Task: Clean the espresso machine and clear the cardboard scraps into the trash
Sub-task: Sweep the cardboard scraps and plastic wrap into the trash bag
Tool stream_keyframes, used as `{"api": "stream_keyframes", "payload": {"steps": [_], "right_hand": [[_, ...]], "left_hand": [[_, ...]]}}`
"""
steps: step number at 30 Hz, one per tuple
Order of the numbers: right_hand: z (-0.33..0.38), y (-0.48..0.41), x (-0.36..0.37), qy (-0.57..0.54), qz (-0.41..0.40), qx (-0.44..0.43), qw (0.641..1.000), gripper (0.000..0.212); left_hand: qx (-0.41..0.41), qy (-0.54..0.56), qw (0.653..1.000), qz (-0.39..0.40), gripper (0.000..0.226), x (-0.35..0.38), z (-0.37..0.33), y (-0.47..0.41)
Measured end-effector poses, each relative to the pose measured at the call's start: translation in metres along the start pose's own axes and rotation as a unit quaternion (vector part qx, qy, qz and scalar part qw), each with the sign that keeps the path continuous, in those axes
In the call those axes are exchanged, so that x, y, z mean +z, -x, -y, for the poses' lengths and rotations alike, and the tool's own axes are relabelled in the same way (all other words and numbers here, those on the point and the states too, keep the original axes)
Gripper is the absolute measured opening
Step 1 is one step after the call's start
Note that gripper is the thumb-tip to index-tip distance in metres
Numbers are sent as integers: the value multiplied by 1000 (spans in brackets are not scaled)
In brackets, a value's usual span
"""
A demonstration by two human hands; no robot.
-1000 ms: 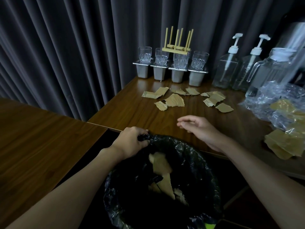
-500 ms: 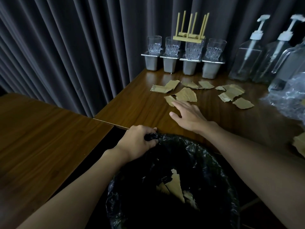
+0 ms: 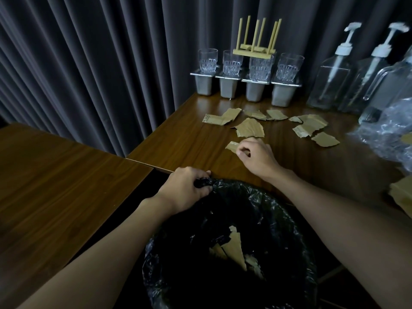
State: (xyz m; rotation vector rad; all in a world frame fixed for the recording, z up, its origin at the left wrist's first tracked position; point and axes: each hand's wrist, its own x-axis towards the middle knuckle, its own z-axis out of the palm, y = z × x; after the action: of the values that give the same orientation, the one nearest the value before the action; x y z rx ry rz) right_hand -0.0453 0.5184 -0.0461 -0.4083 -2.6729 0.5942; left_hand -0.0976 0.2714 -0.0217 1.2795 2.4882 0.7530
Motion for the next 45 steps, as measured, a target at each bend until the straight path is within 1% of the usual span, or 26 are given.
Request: {"api": "stream_keyframes", "payload": {"steps": [1,3,5,8,10,12,13,14,15,16,18,19,20,21,23,25,27,33,35,39,42,45], "right_hand": [[1,1,-1,-17,-8,8,1000,5],[4,5,-3,-72,-19,40,996,19],[7,9,-8,-129,-13,75,989,29],[12,18,-20,-210,31,111,971,28],[17,28,-35,-313,95,134,936,25],[18,39,-53,-388,207,129,889,25],[19,44,-60,-403,264,115,869,25],[19,47,-62,-399,293,96,864,25],[18,48,-61,-384,282,84,875,24],[15,47,-56,-364,236,86,897,21],[7,43,-44,-312,104,117,937,21],[4,40,-37,-272,55,119,953,24],[-1,35,-31,-217,26,111,970,29],[-5,30,-26,-156,16,99,983,34],[-8,19,-20,-49,24,80,995,46],[-10,5,-15,18,35,68,997,55],[-14,-8,-9,56,40,64,996,60],[-26,-33,-2,111,28,64,991,65],[-27,-37,-2,118,39,67,990,65],[-28,-41,-1,127,85,76,985,61],[-27,-41,-2,127,68,77,987,53],[-25,-35,-5,82,46,70,993,43]], "left_hand": [[-1,2,1000,0,24,0,0,0],[-2,4,1000,1,25,0,0,0],[0,4,1000,3,26,-1,0,0],[-2,8,1000,4,27,-1,1,0],[-3,14,1000,3,26,0,1,0],[-1,12,1000,3,25,0,2,0],[0,10,1000,3,24,0,3,-1],[2,10,1000,2,23,0,3,-1],[5,10,1000,0,23,0,4,-1],[6,11,1000,-2,22,1,4,-1],[6,16,1000,-4,21,1,3,0],[7,17,1000,-5,21,1,3,0],[7,16,1000,-5,21,1,3,0],[7,16,1000,-6,21,1,3,0],[7,17,1000,-6,20,1,3,0],[6,17,1000,-3,20,1,4,-1],[5,16,1000,-1,21,1,5,-2],[3,10,1000,-8,28,3,6,-3],[1,9,1000,-5,29,3,6,-3],[-9,0,1000,-3,32,3,4,-2],[-13,5,1000,0,28,3,3,-1],[-16,1,1000,-7,29,3,3,0]]}}
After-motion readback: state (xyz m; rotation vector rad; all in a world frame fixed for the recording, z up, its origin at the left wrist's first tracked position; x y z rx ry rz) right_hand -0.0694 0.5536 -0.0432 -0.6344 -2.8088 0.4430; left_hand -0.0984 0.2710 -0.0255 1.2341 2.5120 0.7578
